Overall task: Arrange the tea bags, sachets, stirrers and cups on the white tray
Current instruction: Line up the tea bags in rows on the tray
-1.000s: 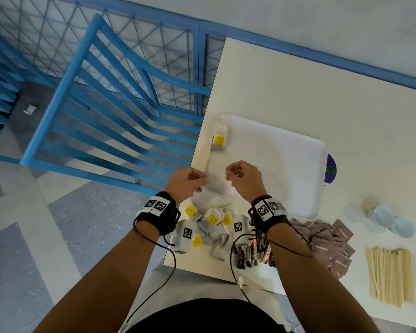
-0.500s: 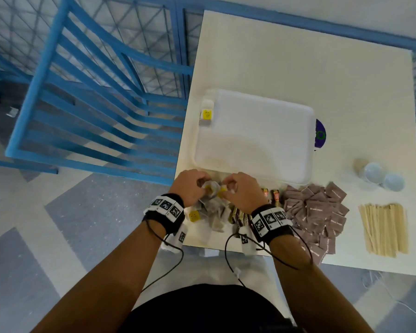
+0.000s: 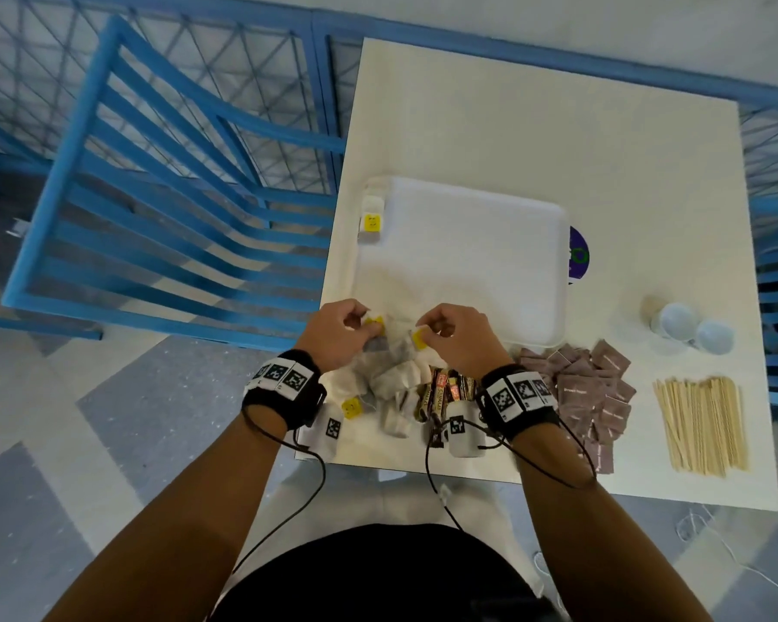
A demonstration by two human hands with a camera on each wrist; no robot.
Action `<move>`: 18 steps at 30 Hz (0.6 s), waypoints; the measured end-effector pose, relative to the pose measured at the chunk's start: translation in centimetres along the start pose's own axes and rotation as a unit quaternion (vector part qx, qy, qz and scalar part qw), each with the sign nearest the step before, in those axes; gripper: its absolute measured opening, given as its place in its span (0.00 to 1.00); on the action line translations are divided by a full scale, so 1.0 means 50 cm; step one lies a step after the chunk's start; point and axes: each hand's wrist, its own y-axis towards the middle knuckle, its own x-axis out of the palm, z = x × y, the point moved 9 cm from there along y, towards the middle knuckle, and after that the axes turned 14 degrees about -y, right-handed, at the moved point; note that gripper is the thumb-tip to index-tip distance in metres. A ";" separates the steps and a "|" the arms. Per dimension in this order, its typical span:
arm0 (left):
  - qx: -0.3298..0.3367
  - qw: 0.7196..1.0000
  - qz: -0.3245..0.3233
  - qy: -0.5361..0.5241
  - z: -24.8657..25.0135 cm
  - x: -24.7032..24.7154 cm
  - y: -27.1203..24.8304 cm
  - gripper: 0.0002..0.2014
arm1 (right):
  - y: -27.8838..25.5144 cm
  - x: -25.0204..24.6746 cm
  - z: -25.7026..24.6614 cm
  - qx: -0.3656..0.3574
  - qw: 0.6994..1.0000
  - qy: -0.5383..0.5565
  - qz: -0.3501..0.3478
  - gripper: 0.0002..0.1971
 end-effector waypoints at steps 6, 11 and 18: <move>-0.098 0.963 0.006 -0.251 0.017 0.002 0.012 0.10 | 0.019 -0.056 -0.076 -0.072 0.994 0.078 -0.037 0.07; -0.110 0.933 -0.052 -0.338 0.064 0.035 0.006 0.04 | 0.042 -0.077 -0.141 -0.112 0.983 0.130 -0.060 0.08; -0.117 0.903 -0.143 -0.389 0.093 0.054 -0.007 0.13 | 0.092 -0.084 -0.138 -0.069 0.995 0.068 0.038 0.08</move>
